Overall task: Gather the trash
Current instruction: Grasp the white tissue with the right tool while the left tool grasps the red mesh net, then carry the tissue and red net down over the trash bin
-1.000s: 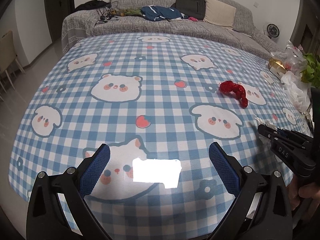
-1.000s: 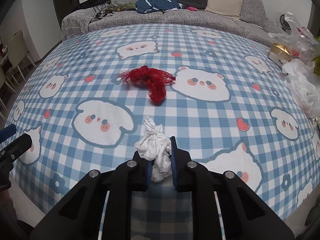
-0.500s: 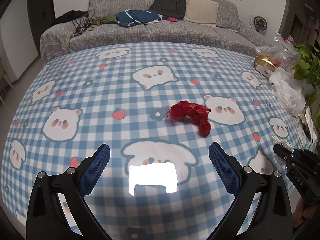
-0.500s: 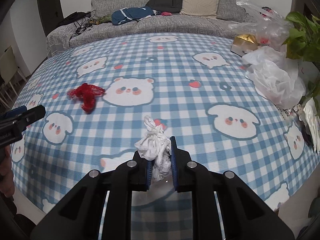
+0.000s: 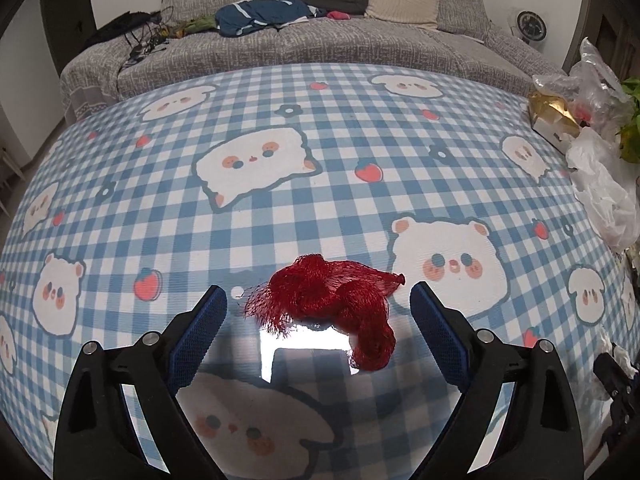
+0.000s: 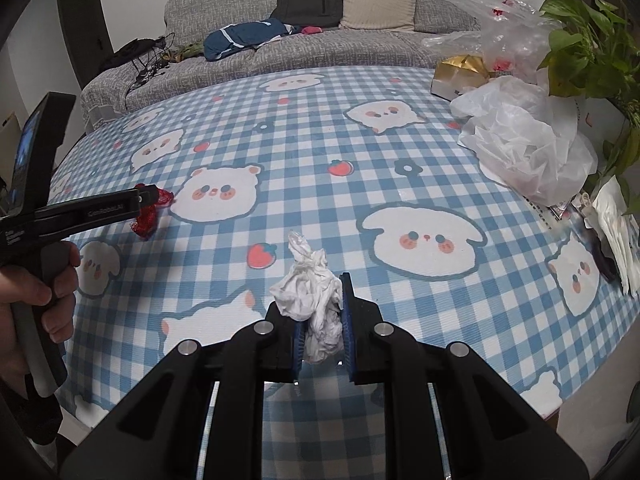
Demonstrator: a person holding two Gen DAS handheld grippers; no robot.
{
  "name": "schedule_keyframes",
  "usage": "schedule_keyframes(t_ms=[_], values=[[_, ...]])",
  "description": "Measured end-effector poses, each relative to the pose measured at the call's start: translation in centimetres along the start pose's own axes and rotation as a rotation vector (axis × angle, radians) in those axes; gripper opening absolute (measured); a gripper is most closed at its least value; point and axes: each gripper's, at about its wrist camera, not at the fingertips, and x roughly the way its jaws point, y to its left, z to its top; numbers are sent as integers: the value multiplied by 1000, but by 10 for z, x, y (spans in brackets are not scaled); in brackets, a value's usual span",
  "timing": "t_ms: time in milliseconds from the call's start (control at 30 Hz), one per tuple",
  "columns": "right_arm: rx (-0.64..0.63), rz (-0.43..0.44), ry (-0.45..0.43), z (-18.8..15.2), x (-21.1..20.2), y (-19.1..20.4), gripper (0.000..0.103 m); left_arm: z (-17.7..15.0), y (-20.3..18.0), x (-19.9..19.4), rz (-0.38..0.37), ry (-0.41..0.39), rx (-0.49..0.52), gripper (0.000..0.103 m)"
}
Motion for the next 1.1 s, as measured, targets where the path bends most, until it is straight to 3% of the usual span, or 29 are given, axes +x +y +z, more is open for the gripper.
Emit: schedule_keyframes(t_ms=[300,433,467,667,1100], values=[[-12,4,3,-2,1,3,14,0,-4,15,50,6,-1,58],[-14,8,1,-2,1,4,14,-2,-4,13,70,-14,-8,31],[-15,9,0,-2,0,5,14,-2,-6,12,75,-15,-1,19],[-22,14,1,-1,1,7,14,-6,-12,10,75,-24,44,11],[-44,37,-3,1,-2,28,14,-40,7,-35,-19,-80,42,11]])
